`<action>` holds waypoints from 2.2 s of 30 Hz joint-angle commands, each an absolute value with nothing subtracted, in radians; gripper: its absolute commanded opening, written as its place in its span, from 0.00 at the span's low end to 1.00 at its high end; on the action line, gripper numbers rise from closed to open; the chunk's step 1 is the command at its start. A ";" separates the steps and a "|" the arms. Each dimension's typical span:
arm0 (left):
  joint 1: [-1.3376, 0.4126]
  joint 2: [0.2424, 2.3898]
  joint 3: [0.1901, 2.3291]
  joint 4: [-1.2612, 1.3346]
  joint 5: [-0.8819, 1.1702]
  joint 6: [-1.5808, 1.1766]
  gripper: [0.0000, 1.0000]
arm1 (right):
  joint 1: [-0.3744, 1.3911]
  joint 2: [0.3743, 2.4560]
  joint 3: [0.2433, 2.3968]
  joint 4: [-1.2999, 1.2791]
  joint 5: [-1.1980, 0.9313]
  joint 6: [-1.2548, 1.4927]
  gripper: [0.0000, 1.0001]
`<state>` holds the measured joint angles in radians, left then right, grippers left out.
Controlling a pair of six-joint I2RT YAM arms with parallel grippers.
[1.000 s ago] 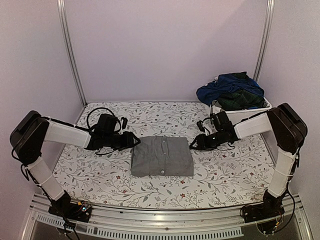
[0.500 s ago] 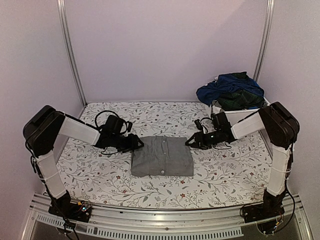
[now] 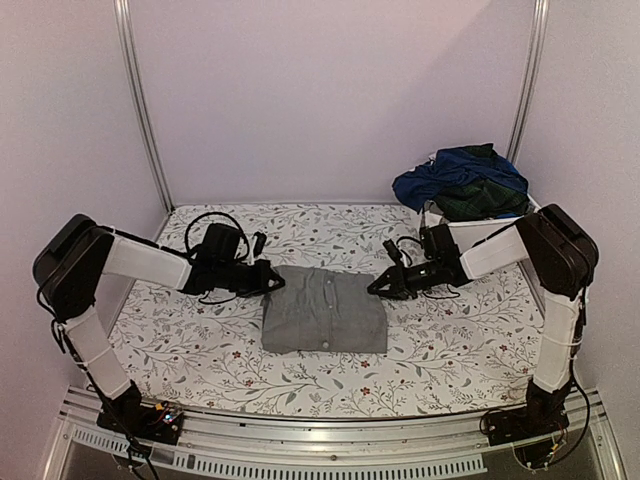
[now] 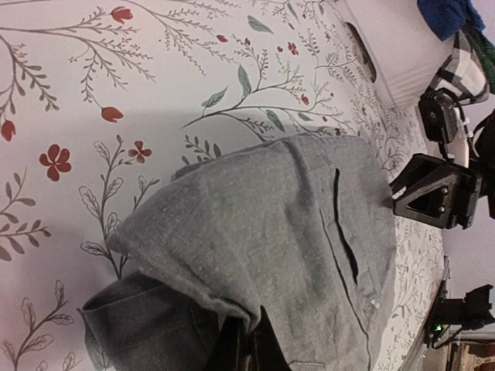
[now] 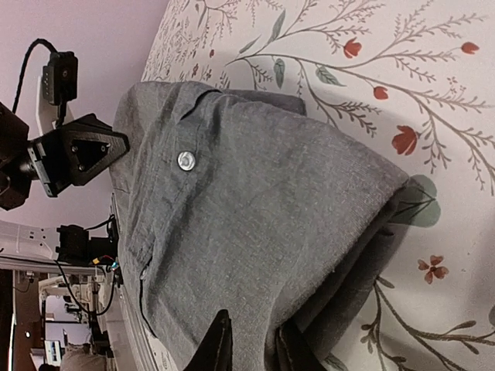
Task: Fold and stack the mixed laundry pile
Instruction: Smooth out the square-folded shirt at the center of the board.
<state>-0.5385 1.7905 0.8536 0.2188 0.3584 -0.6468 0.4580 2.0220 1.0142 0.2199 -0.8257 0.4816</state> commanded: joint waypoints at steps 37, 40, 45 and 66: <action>-0.378 1.430 0.617 0.310 0.444 -0.553 0.71 | 0.563 1.794 1.108 0.111 -0.761 0.382 0.65; -0.451 1.396 0.597 0.396 0.564 -0.597 0.71 | 0.631 1.824 1.102 0.249 -0.858 0.487 0.65; -0.590 1.507 0.573 0.544 0.629 -0.669 0.70 | 0.745 1.994 1.166 0.401 -0.918 0.644 0.60; -0.494 1.521 0.449 0.495 0.407 -0.555 0.75 | 0.645 1.884 0.801 0.547 -0.901 0.680 0.53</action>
